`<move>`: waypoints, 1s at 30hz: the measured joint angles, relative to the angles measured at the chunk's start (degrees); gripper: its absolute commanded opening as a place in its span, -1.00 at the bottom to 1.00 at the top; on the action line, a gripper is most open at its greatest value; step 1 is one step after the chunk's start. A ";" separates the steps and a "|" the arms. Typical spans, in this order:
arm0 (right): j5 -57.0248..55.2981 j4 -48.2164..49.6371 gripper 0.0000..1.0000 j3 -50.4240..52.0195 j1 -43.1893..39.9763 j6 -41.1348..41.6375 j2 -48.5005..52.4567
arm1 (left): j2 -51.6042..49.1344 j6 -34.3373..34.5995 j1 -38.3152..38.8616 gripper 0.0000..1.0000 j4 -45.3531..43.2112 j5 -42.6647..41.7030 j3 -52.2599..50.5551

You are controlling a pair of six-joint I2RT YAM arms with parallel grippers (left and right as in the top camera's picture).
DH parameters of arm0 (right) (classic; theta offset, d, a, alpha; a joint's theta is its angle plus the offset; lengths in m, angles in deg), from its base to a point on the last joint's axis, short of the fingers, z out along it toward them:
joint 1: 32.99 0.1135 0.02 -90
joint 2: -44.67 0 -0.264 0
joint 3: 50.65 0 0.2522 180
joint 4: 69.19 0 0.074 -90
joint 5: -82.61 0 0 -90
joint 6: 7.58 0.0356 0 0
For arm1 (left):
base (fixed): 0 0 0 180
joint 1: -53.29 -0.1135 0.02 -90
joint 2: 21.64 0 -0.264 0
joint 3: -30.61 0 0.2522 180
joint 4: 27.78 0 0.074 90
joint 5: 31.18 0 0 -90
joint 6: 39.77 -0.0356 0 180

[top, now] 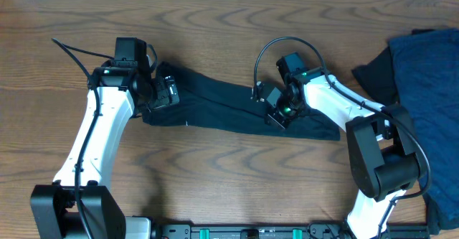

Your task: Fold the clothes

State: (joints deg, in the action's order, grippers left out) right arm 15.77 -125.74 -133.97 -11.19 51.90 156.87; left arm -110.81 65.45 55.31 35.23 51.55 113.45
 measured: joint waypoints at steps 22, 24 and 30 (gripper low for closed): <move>0.55 -11.52 -0.09 -2.16 1.88 7.91 -7.17 | 0.00 0.00 0.00 0.96 0.00 -0.02 0.00; -0.87 -13.05 -0.24 -2.62 1.42 11.17 -10.86 | 0.00 0.02 0.00 0.96 0.00 -0.02 0.00; -12.31 -20.06 -0.39 -3.48 -2.14 25.90 -16.70 | 0.00 0.00 0.00 0.96 0.00 -0.02 0.00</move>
State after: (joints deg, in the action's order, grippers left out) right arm 3.47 -145.80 -137.45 -13.33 77.80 140.18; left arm -110.81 65.45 55.31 35.23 51.53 113.45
